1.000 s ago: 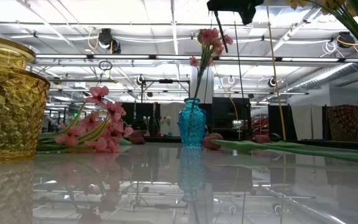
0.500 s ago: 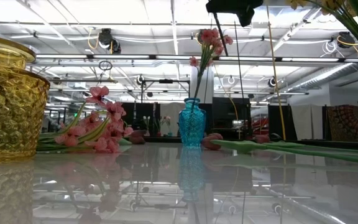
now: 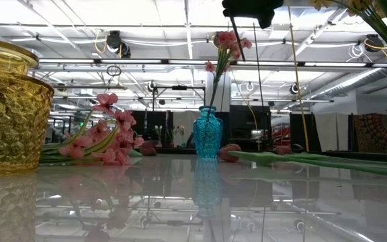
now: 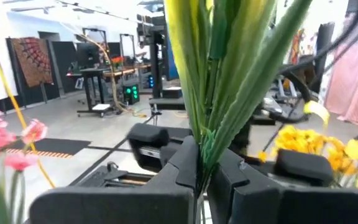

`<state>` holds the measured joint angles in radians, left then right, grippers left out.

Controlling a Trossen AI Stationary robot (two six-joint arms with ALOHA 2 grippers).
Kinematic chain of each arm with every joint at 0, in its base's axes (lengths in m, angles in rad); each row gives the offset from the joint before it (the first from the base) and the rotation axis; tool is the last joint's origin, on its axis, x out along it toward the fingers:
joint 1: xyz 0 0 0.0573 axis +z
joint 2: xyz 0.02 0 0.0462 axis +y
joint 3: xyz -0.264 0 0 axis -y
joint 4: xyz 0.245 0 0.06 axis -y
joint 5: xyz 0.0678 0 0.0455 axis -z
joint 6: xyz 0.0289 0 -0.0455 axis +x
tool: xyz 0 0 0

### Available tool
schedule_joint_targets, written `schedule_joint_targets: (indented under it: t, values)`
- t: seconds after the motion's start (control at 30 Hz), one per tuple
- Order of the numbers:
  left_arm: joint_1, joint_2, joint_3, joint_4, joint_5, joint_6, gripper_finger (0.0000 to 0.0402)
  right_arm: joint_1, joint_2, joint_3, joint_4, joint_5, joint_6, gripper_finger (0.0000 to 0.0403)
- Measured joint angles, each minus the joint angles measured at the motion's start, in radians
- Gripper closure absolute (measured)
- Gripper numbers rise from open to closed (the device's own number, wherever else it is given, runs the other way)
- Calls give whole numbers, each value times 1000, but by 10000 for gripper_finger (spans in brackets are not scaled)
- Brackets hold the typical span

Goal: Sort flowers into vase by color
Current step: Put the top pink flowers into the blue vase

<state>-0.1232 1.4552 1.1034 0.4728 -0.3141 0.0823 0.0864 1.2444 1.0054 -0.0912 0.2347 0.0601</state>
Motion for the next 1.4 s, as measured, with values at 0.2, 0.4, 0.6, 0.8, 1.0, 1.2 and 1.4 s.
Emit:
schedule_joint_targets:
  t: [0.2, 0.4, 0.6, 0.8, 1.0, 1.2, 1.4]
  values:
    - [37, -38, 2, -75, 38, -41, 385, 0, -7, 0, 3, 2, 0, 233]
    - [71, -83, 1, -164, 77, -51, 385, 0, -39, 0, -4, 31, -10, 199]
    - [100, -113, 1, -224, 79, -52, 385, -1, -84, 0, -41, 85, -23, 153]
    - [154, -132, 1, -255, 83, -70, 385, -11, -116, 0, -127, 118, -20, 121]
    - [214, -132, 1, -265, 155, -109, 384, -13, -138, 0, -221, 187, -12, 118]
    - [236, -141, 1, -357, 194, -131, 384, -15, -162, 0, -279, 249, -12, 118]
    - [236, -174, 1, -409, 153, -146, 384, -15, -193, 0, -311, 292, -16, 118]
